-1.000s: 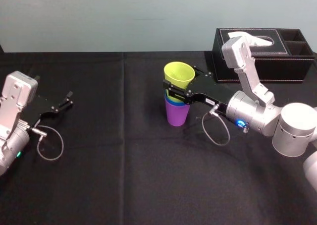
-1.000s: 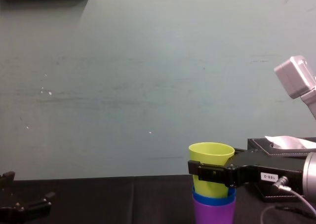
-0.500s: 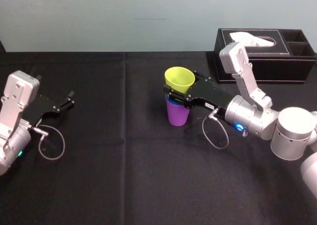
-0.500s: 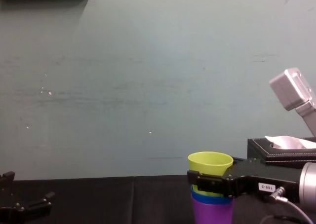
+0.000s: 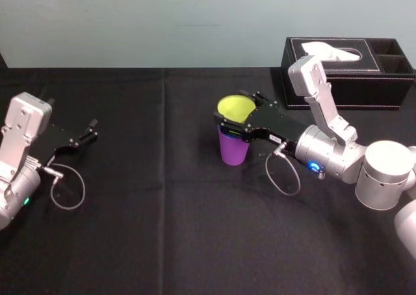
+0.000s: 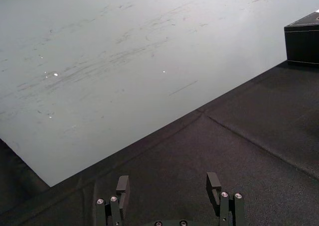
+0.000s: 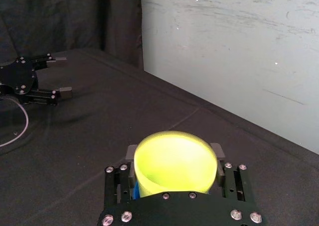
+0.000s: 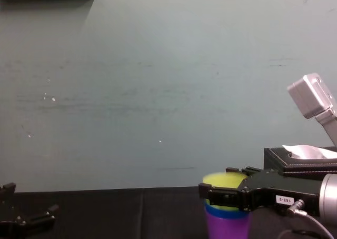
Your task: Stack the three plastic cups sequentially using one hand.
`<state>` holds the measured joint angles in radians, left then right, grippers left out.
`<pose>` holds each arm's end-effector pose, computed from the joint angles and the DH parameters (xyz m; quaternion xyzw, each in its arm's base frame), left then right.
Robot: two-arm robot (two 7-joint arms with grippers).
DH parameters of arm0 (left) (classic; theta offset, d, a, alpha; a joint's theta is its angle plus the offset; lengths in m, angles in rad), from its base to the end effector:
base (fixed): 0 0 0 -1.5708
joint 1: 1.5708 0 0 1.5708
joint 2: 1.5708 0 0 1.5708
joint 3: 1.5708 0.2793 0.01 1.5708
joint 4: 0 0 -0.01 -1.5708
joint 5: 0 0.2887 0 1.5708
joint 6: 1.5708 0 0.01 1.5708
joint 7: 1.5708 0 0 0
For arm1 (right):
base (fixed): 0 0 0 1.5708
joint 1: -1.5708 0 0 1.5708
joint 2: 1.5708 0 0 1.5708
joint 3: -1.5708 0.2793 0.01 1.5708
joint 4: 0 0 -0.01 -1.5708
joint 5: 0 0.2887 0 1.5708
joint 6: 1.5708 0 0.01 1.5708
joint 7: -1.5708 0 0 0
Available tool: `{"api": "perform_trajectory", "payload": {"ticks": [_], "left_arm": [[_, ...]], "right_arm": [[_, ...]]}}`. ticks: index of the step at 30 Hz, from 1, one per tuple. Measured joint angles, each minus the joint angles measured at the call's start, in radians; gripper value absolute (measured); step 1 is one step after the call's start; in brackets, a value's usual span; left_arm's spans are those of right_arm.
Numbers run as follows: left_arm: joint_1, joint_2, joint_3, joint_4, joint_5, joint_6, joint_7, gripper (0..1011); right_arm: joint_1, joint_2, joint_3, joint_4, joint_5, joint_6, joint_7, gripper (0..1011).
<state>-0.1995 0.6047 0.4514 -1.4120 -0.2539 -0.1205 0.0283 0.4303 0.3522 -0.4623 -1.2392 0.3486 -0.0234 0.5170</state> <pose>0.3373 0.0819 -0.2898 0.1415 -0.1325 0.5799 0.7913 0.4049 -0.0121 -0.2615 -0.0643 -0.0296 -0.3701 0.9263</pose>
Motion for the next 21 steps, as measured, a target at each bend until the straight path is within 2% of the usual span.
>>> {"api": "perform_trajectory", "payload": {"ticks": [1,6,15,21], "left_arm": [[0.000,0.000,0.000,0.000,0.000,0.000,0.000,1011],[0.000,0.000,0.000,0.000,0.000,0.000,0.000,1012],[0.000,0.000,0.000,0.000,0.000,0.000,0.000,1011],[0.000,0.000,0.000,0.000,0.000,0.000,0.000,1011]], "right_arm": [[0.000,0.000,0.000,0.000,0.000,0.000,0.000,895],[0.000,0.000,0.000,-0.001,0.001,0.000,-0.001,1000],[-0.009,0.004,0.004,-0.012,0.004,-0.005,0.000,1003],[-0.070,0.023,0.046,-0.097,0.021,-0.017,-0.032,1003]]}}
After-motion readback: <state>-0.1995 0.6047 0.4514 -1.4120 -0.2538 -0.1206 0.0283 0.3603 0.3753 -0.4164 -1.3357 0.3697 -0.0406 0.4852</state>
